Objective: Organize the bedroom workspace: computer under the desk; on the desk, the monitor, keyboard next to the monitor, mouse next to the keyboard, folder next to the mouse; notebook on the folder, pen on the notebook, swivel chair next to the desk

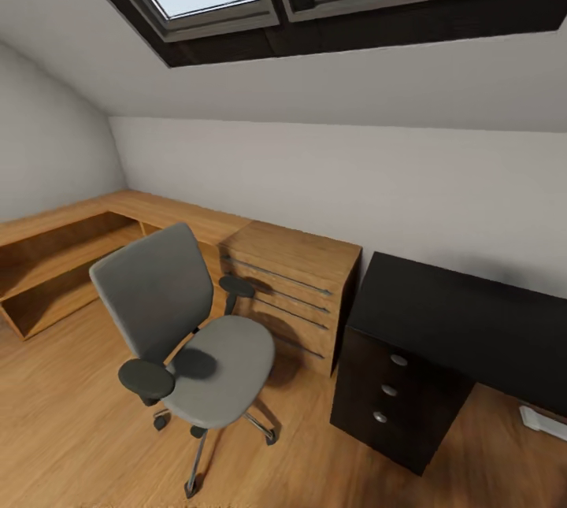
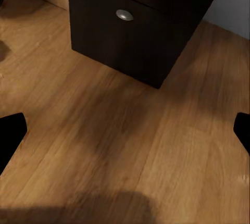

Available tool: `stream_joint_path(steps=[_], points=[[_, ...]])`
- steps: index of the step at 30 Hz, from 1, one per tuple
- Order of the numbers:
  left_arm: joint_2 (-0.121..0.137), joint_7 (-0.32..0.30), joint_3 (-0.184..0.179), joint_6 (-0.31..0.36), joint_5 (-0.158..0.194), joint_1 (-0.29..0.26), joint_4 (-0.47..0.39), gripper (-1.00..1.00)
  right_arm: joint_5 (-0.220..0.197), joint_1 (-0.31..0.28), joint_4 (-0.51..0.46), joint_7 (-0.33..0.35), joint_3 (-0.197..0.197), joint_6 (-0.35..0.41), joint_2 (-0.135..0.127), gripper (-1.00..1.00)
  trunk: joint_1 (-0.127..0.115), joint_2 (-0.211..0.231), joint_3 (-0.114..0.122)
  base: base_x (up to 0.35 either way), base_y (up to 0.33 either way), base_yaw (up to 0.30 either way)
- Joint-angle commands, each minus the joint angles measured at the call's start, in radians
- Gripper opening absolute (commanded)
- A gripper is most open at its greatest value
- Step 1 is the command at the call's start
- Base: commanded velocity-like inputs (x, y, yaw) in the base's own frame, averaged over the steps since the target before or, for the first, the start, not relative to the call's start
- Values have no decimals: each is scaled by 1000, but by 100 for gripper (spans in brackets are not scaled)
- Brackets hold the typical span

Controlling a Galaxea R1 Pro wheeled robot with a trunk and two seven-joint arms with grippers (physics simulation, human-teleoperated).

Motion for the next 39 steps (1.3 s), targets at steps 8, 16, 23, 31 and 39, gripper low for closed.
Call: stream_joint_path(steps=[8,16,23,31,39], points=[[-32,11,-7,6,3,1,-110,100,5,19,2,-9,10,-23,8,100,0,-1,-1,0,0,277],[-8,4,-5,-1,3,1,-135,100,5,20,1,-10,9,-23,8,100,0,-1,-1,0,0,277],[-5,-10,-10,-4,-1,1,-132,100,2,20,0,-11,8,-20,7,100,0,-1,-1,0,0,277],[-2,-38,-10,-4,-2,1,-131,100,9,20,-5,-5,10,91,3,100,0,-1,-4,2,99,271],[6,-187,-7,0,3,1,-114,100,10,20,-7,-4,9,116,2,100,0,-1,-9,85,285,266]])
